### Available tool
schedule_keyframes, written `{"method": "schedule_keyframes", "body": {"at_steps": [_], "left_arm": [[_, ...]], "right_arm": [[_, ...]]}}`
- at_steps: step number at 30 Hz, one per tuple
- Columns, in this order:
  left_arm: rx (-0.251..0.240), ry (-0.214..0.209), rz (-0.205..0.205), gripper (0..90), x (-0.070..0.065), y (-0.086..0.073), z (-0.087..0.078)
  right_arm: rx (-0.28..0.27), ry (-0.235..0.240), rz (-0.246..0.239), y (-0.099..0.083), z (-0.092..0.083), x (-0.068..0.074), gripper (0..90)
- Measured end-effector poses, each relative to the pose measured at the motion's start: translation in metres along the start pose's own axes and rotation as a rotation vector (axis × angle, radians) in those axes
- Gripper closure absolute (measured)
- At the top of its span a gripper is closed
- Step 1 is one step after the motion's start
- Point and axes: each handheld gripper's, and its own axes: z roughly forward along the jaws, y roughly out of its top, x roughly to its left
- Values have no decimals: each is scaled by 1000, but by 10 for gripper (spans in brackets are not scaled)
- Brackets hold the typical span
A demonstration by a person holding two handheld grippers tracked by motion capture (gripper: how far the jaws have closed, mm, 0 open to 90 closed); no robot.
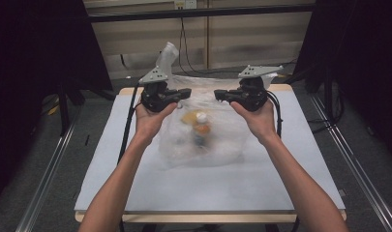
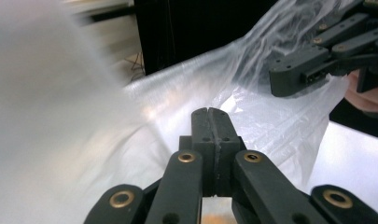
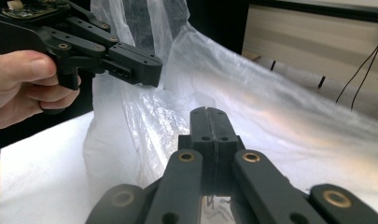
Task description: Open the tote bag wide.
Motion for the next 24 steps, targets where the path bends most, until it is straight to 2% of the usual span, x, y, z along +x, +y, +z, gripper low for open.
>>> {"method": "schedule_keyframes", "body": {"at_steps": [7,9,10,12,16,19,20,21,24], "left_arm": [[35,-17,-20,900,5,-18,13],[49,-21,-24,900,5,-23,17],[52,-33,-26,900,4,-26,19],[66,-54,-26,900,-3,-34,25],[71,-62,-17,900,-8,-42,26],[61,-75,-41,900,-9,-48,24],[80,-69,-23,900,-11,-52,23],[91,-65,-12,900,-13,-53,21],[84,-77,-14,900,-14,-57,19]], "right_arm": [[38,-6,23,-17,14,-5,900],[45,4,44,-25,19,-8,900],[45,4,44,-25,19,-8,900],[51,33,43,-34,24,-5,900],[73,50,43,-42,28,0,900],[74,58,48,-46,29,0,900],[69,76,64,-51,30,-1,900],[75,76,61,-53,30,0,900],[91,91,62,-59,32,2,900]]}}
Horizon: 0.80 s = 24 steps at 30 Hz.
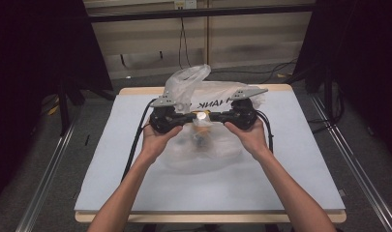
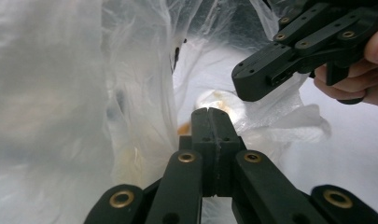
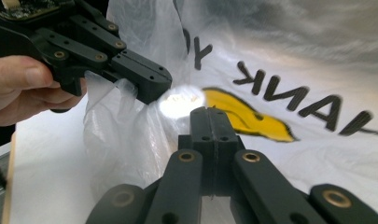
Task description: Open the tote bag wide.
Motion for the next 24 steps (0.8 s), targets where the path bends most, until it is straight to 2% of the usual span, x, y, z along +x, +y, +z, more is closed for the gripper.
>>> {"method": "schedule_keyframes", "body": {"at_steps": [1,3,7,12,17,21,23,24], "left_arm": [[-7,-6,7,900,-1,-2,0],[29,1,34,900,-8,-6,1],[54,0,32,900,-8,-14,4],[68,-1,10,900,-2,-27,4],[74,13,-25,900,9,-36,5],[78,16,-59,900,18,-44,10],[82,17,-62,900,20,-46,11],[91,11,-79,900,23,-52,14]], "right_arm": [[-1,6,-1,-2,1,1,900],[19,8,-12,-5,3,4,900],[40,13,-10,-14,6,5,900],[48,16,7,-24,6,0,900],[37,-14,36,-37,8,-14,900],[27,-35,26,-40,8,-20,900],[29,-34,33,-41,9,-22,900],[42,-46,28,-46,10,-26,900]]}}
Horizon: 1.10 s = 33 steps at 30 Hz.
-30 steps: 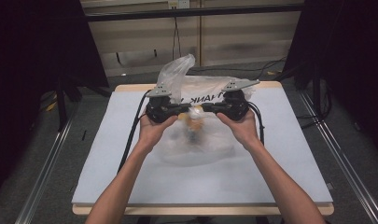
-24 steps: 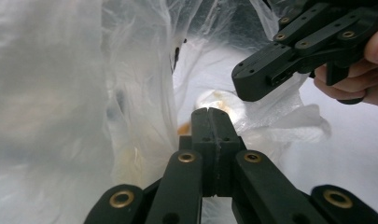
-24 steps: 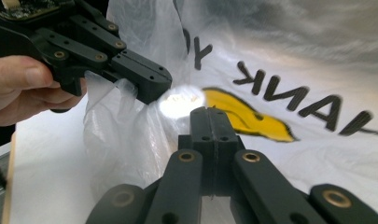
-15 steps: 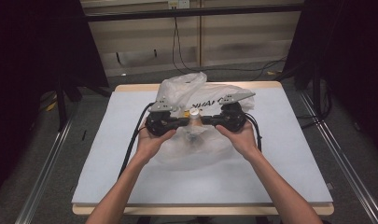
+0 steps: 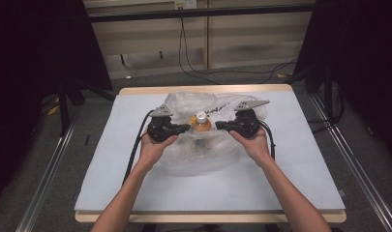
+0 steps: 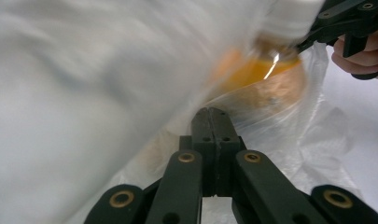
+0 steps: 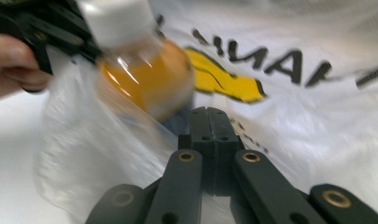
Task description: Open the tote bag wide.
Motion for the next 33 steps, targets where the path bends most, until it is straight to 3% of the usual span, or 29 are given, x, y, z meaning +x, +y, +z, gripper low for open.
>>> {"method": "schedule_keyframes", "body": {"at_steps": [3,4,8,18,20,21,24,25,28,30,31,33], "left_arm": [[18,-7,-11,900,2,-6,6],[46,11,-7,900,3,-9,8],[64,16,-32,900,11,-21,15],[111,41,-66,900,24,-45,14],[135,48,-60,900,25,-49,15],[175,59,-49,900,25,-53,18],[192,66,-35,900,25,-59,20],[192,65,-50,900,26,-60,19],[180,86,-55,900,26,-62,18],[177,93,-44,900,22,-62,18],[196,87,-31,900,19,-61,17],[157,48,-13,900,14,-60,17]], "right_arm": [[35,-5,4,-9,4,-7,900],[50,-10,9,-13,6,-10,900],[91,-17,35,-30,11,-20,900],[191,-22,48,-56,14,-30,900],[222,-25,54,-62,15,-31,900],[234,-28,53,-65,16,-31,900],[220,-19,72,-68,14,-32,900],[225,-27,46,-68,13,-31,900],[222,-33,38,-69,12,-30,900],[194,-17,71,-73,11,-34,900],[193,-17,77,-73,11,-33,900],[196,-32,61,-71,12,-31,900]]}}
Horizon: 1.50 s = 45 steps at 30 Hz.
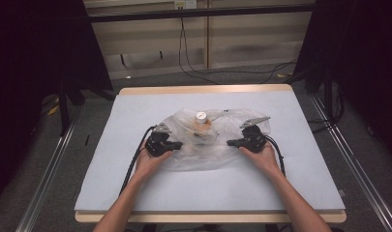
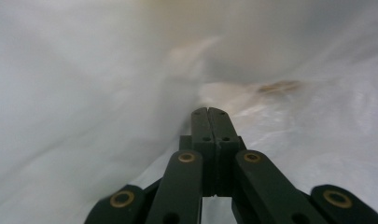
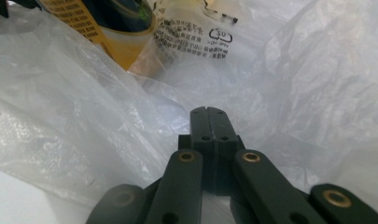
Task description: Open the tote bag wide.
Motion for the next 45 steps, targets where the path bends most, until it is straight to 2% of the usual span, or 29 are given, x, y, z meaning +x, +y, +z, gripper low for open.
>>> {"method": "schedule_keyframes", "body": {"at_steps": [1,2,3,4,7,8,9,10,14,15,17,21,25,27,28,31,34,35,36,38,40,43,44,45], "left_arm": [[0,0,0,900,0,0,0],[-24,-12,-1,900,-2,4,-5],[-24,-12,-1,900,-2,4,-5],[-69,-37,-1,900,-5,9,-11],[-108,-53,8,900,-10,14,-21],[-108,-53,8,900,-10,14,-21],[-124,-61,20,900,-14,16,-28],[-124,-61,20,900,-14,16,-28],[-148,-66,50,900,-24,15,-48],[-148,-66,50,900,-24,15,-48],[-174,-85,54,900,-27,14,-56],[-220,-94,69,900,-32,17,-73],[-282,-93,73,900,-36,27,-87],[-306,-102,89,900,-38,34,-92],[-312,-94,103,900,-41,42,-95],[-332,-104,105,900,-40,51,-96],[-371,-108,109,900,-41,65,-100],[-384,-104,112,900,-41,75,-101],[-384,-104,112,900,-41,75,-101],[-388,-107,112,900,-38,85,-98],[-373,-107,104,900,-33,97,-91],[-341,-72,96,900,-23,112,-77],[-340,-70,71,900,-18,114,-70],[-310,-55,61,900,-15,115,-63]], "right_arm": [[0,0,0,0,0,0,900],[-14,4,-9,2,0,2,900],[-33,5,-15,3,-1,3,900],[-45,13,-7,5,-2,5,900],[-83,31,-10,11,-10,9,900],[-83,31,-10,11,-10,9,900],[-114,40,-9,14,-17,13,900],[-114,40,-9,14,-17,13,900],[-170,55,-16,22,-33,22,900],[-181,56,-15,24,-36,23,900],[-192,60,-16,26,-39,24,900],[-219,61,-38,33,-54,30,900],[-248,60,-47,38,-70,35,900],[-254,54,-56,40,-75,36,900],[-268,45,-71,45,-84,38,900],[-283,36,-76,54,-93,37,900],[-292,5,-91,70,-104,34,900],[-296,-11,-96,77,-109,30,900],[-296,-11,-96,77,-109,30,900],[-301,-22,-95,85,-112,26,900],[-300,-47,-79,91,-113,17,900],[-298,-64,-65,90,-111,10,900],[-297,-67,-50,88,-110,6,900],[-294,-83,-27,82,-108,-2,900]]}}
